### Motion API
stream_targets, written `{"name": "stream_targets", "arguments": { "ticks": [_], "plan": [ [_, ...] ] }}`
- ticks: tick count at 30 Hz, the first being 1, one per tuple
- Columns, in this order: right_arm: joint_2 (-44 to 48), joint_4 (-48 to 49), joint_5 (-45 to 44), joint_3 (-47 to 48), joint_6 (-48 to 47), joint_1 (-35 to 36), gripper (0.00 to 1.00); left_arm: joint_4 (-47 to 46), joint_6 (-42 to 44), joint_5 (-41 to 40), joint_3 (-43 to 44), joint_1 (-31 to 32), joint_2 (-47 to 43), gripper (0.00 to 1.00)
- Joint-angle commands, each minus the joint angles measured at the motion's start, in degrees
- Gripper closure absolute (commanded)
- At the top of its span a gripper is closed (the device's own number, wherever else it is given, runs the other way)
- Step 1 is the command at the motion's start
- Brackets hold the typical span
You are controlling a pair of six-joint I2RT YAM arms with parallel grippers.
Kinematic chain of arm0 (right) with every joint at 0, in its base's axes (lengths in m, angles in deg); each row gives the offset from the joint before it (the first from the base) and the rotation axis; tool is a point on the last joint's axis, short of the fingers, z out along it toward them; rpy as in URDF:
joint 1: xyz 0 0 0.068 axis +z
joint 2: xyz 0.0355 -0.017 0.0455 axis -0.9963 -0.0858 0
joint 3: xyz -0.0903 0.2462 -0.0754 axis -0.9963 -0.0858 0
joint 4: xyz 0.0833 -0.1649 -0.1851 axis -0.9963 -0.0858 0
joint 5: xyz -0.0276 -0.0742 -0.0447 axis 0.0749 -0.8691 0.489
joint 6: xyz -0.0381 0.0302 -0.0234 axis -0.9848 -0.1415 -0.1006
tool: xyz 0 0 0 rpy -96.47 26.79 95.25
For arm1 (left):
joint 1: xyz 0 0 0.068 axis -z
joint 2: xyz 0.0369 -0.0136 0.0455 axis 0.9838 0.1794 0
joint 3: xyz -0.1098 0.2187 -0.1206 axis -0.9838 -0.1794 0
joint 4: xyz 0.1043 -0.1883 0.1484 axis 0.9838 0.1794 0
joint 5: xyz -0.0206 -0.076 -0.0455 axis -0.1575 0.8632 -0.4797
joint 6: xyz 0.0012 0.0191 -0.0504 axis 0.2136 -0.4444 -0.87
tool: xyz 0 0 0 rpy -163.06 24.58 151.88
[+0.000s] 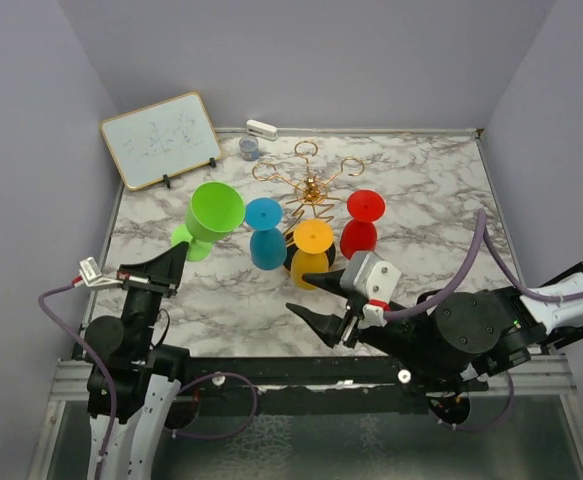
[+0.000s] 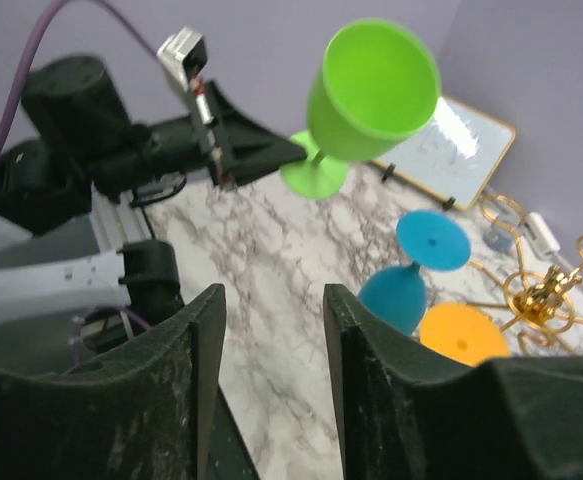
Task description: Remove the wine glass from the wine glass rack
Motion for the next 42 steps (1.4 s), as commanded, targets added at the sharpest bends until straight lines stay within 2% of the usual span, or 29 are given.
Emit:
{"name": "stream_targets", "arguments": {
  "ticks": [1, 5, 9, 11, 16, 20, 22, 25, 28, 33, 37, 39, 42],
  "plan": [
    [-9.1, 3.8, -3.7, 9.5, -11.1, 0.2, 0.54, 11.5, 3.2, 0.2, 4.6, 0.2, -3.8, 1.0],
    [-13.5, 7.2, -3.3, 15.7, -17.0, -2.8, 0.49, 17.3, 7.3, 0.6, 10.4, 0.2, -4.2, 1.0],
    [-18.4, 5.2, 2.8, 26.1, -18.4, -11.2, 0.47, 20.5, 9.9, -0.3, 14.3, 0.3, -4.3, 1.0],
    [-21.6, 3.7, 6.3, 33.4, -18.6, -15.7, 0.46, 20.9, 9.9, 0.1, 14.8, 0.3, -4.3, 1.0],
    [-30.4, 4.8, 7.9, 48.8, -25.8, -20.3, 0.39, 21.1, 9.1, 1.1, 14.6, 0.4, -4.3, 1.0],
    [-35.3, 10.4, 7.3, 54.3, -32.0, -25.8, 0.3, 20.4, 8.6, 2.1, 13.5, 0.4, -4.3, 1.0],
    [-35.7, 10.7, 9.4, 54.4, -29.6, -31.1, 0.25, 20.1, 8.5, 2.5, 12.8, 0.4, -4.3, 1.0],
    [-35.4, 2.7, 16.8, 57.2, -17.8, -40.3, 0.26, 18.4, 9.1, 3.4, 11.4, 0.4, -4.2, 1.0],
    [-31.8, -4.5, 27.2, 53.5, -5.7, -48.0, 0.3, 16.2, 10.9, 4.8, 10.8, 0.4, -2.6, 1.0],
    [-27.6, -16.3, 45.8, 49.5, 7.8, -55.1, 0.41, 10.9, 12.6, 8.6, 10.4, 0.4, 1.6, 1.0],
    [-27.0, -22.4, 60.4, 48.4, 13.4, -60.8, 0.5, 9.1, 13.3, 10.2, 10.6, 0.4, 3.9, 1.0],
    [-26.7, -23.1, 68.1, 46.7, 15.0, -63.4, 0.5, 8.6, 13.5, 10.9, 10.6, 0.4, 4.7, 1.0],
    [-26.9, -24.1, 73.6, 44.5, 15.4, -64.0, 0.44, 7.7, 13.2, 11.5, 10.3, 0.4, 5.1, 1.0]
  ]
}}
